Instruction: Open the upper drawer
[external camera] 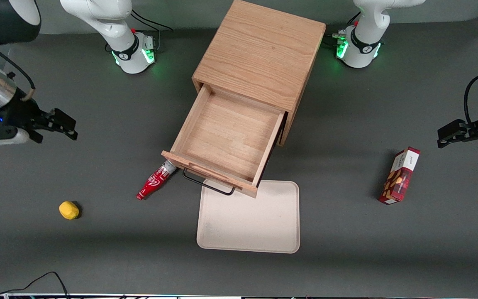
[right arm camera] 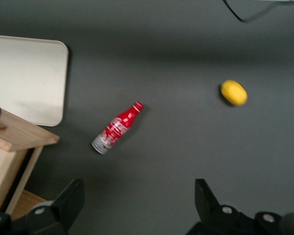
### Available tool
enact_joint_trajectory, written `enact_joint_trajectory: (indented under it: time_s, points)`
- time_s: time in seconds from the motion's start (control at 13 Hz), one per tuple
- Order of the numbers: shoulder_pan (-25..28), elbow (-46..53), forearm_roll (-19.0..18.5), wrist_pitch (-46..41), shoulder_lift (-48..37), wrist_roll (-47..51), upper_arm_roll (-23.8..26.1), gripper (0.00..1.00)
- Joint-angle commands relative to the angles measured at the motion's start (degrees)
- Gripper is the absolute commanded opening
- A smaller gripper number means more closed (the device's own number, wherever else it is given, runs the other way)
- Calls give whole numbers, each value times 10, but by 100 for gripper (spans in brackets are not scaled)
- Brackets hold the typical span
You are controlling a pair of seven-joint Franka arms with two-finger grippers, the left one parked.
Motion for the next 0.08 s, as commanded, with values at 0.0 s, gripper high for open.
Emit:
enact_joint_trajectory:
  time_s: [0.0]
  points:
    - [-11, -58, -11, 4, -43, 33, 1, 100]
